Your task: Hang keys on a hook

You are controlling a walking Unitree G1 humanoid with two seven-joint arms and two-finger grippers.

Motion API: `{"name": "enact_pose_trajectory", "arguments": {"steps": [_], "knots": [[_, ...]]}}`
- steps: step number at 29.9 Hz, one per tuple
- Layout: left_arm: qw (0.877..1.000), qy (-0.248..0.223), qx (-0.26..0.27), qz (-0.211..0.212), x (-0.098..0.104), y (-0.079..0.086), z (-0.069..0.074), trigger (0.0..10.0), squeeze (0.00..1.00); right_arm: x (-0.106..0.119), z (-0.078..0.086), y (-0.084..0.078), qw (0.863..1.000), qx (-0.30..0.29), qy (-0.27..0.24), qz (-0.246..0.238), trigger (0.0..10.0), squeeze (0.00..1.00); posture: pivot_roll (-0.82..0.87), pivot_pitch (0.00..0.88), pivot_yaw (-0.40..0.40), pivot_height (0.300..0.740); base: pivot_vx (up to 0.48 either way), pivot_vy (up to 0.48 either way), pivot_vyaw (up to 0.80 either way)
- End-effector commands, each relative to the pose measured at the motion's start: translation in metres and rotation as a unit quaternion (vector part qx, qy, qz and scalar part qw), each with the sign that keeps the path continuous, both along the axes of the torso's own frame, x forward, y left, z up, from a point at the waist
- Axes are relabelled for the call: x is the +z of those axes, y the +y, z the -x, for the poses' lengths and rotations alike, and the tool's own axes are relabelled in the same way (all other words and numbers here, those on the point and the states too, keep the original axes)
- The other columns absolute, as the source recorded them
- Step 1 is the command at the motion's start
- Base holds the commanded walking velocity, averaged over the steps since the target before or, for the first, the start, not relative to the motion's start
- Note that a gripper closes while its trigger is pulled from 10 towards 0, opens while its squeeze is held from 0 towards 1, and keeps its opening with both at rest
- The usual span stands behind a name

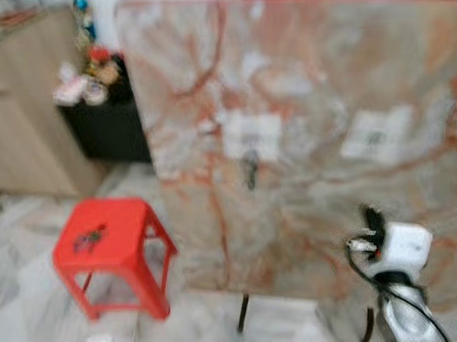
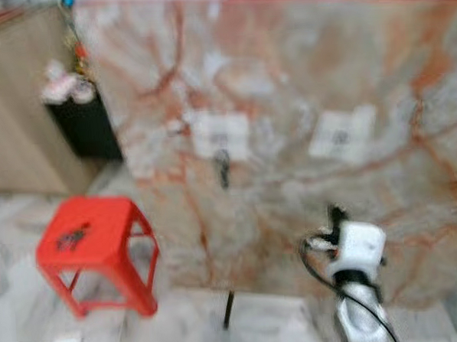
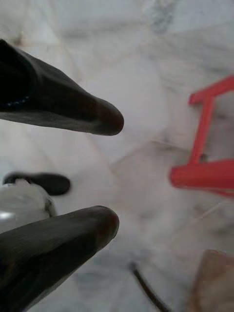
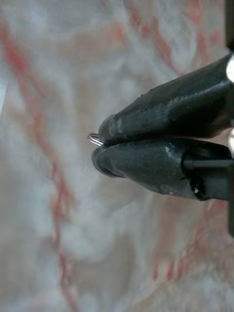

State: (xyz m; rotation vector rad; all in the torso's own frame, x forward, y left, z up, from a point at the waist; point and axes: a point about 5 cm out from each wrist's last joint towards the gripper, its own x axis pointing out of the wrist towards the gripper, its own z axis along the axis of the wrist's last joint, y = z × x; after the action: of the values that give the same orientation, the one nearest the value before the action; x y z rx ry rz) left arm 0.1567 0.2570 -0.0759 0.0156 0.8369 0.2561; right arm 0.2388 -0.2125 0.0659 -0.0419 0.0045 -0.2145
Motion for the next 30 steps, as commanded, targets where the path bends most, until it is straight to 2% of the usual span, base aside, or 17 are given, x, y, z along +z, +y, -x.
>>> {"name": "enact_pose_trajectory", "arguments": {"steps": [1,8,14,15,16,22,23,27,30], "knots": [[0.999,0.042,0.013,-0.008,-0.008,0.010,0.026,10.0,0.00,0.007,-0.007,0.014,1.000,0.018,-0.016,-0.010,10.0,0.00,-0.01,0.000,-0.030,0.740,0.000,0.000,0.00],[0.999,0.042,0.013,-0.008,-0.008,0.009,0.025,10.0,0.00,0.008,-0.006,0.012,1.000,0.003,-0.019,-0.005,10.0,0.00,-0.01,0.000,-0.031,0.740,0.000,0.000,0.00],[0.999,0.041,0.011,-0.009,-0.007,0.008,0.023,10.0,0.00,0.022,-0.016,-0.002,0.997,-0.059,-0.037,0.032,10.0,0.00,-0.01,0.000,-0.031,0.740,0.000,0.000,0.00],[0.999,0.041,0.011,-0.008,-0.007,0.008,0.024,10.0,0.00,0.024,-0.018,-0.003,0.997,-0.058,-0.038,0.040,10.0,0.00,-0.01,0.000,-0.030,0.740,0.000,0.000,0.00],[0.999,0.041,0.011,-0.008,-0.008,0.007,0.024,10.0,0.00,0.032,-0.024,-0.001,0.993,-0.050,-0.048,0.094,10.0,0.00,-0.01,0.000,-0.030,0.740,0.000,0.000,0.00],[0.999,0.042,0.011,-0.007,-0.008,0.006,0.024,10.0,0.00,0.043,-0.034,-0.005,0.983,-0.090,-0.054,0.150,10.0,0.00,-0.01,0.000,-0.027,0.740,0.000,0.000,0.00],[0.999,0.042,0.011,-0.006,-0.009,0.006,0.025,10.0,0.00,0.046,-0.037,-0.006,0.976,-0.105,-0.058,0.183,10.0,0.00,-0.01,0.000,-0.025,0.740,0.000,0.000,0.00],[0.999,0.043,0.012,-0.006,-0.009,0.005,0.026,10.0,0.00,0.052,-0.045,-0.008,0.967,-0.136,-0.061,0.205,10.0,0.00,-0.01,0.000,-0.025,0.740,0.000,0.000,0.00],[0.999,0.043,0.012,-0.006,-0.009,0.004,0.026,10.0,0.00,0.052,-0.052,-0.004,0.965,-0.130,-0.058,0.219,10.0,0.00,-0.01,0.000,-0.025,0.740,0.000,0.000,0.00]]}}
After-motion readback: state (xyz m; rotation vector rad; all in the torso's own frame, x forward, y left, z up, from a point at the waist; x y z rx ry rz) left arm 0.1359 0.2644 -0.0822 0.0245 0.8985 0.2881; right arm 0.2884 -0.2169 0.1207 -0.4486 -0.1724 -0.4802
